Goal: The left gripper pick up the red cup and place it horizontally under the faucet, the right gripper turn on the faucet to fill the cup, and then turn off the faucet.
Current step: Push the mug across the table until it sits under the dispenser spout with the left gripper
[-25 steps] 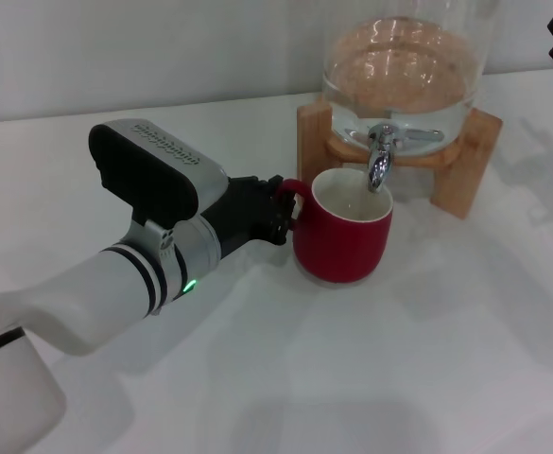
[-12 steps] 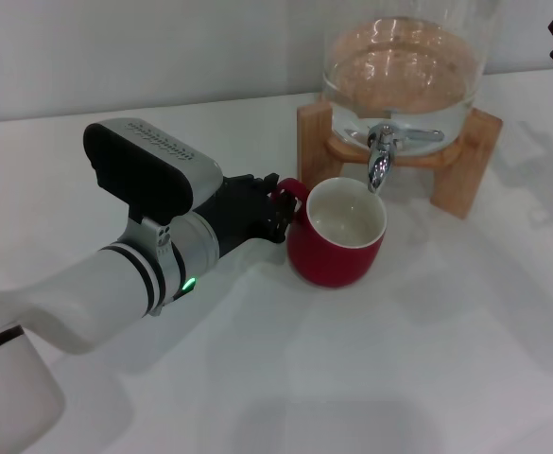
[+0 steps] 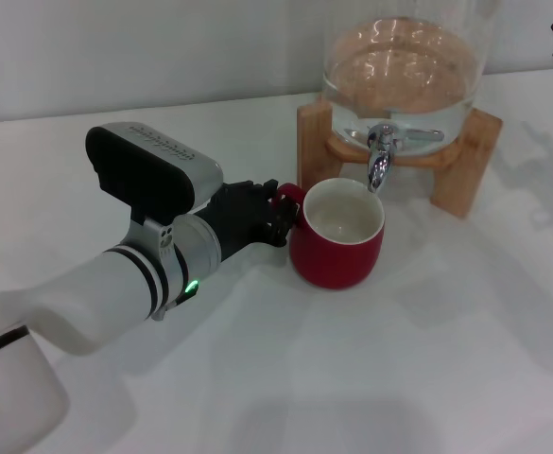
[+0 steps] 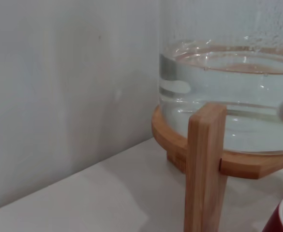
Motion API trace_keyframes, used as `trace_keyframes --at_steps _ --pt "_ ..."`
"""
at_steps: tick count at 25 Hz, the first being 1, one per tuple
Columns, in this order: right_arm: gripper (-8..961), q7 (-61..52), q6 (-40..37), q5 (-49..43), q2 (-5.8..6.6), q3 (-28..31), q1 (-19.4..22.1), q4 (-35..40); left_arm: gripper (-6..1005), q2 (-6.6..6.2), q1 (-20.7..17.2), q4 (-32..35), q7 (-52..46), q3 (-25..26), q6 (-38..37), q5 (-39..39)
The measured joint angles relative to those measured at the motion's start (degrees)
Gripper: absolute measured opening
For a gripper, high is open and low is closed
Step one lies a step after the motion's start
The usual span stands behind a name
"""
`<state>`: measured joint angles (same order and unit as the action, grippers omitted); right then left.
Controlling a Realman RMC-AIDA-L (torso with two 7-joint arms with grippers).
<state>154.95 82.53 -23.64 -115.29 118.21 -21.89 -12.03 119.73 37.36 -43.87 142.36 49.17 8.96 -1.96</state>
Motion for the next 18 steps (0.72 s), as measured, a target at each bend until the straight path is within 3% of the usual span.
trace_keyframes --at_steps 18 --pt "616 0.35 -0.01 0.00 0.16 -0.88 -0.12 -0.28 296 0.08 5.30 3.43 -7.77 -3.32 -0.22 0.03"
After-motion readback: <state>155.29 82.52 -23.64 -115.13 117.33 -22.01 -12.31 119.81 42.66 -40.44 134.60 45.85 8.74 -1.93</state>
